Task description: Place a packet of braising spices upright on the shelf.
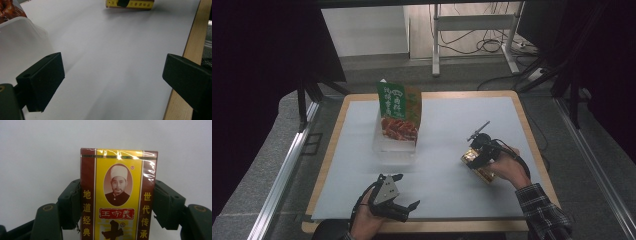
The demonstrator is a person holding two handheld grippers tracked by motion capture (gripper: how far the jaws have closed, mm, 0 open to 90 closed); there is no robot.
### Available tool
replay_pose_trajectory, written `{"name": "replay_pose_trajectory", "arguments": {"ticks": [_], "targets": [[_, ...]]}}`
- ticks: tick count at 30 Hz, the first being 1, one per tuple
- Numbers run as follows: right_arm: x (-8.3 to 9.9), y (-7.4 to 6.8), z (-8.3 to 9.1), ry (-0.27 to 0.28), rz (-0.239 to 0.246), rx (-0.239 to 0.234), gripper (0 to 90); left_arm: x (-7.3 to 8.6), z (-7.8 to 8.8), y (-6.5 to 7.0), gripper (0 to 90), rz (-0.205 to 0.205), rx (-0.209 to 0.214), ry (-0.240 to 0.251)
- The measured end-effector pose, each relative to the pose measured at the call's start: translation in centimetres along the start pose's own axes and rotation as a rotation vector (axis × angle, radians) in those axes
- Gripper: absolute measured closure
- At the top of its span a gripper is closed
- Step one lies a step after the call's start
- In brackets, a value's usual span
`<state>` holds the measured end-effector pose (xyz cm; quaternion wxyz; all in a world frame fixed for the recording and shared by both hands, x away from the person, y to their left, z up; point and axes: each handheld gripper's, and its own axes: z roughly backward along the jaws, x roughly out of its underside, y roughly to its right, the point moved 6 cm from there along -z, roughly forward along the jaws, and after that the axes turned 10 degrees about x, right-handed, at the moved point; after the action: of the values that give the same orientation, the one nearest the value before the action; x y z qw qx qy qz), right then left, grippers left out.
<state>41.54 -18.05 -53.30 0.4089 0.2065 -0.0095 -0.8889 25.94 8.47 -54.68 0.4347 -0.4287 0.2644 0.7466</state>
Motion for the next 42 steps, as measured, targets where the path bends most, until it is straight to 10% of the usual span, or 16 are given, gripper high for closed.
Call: {"name": "replay_pose_trajectory", "arguments": {"ticks": [23, 42], "targets": [[-2.4, -0.2, 4.0, 0.339, -0.014, -0.017, 31.6, 0.0, 0.1, -0.1, 3.6, 0.005, -0.004, 0.001], [-5.2, -1.6, 5.7, 0.516, 0.006, -0.063, 31.6, 0.0, 0.1, -0.2, 3.6, 0.007, -0.006, 0.000]]}}
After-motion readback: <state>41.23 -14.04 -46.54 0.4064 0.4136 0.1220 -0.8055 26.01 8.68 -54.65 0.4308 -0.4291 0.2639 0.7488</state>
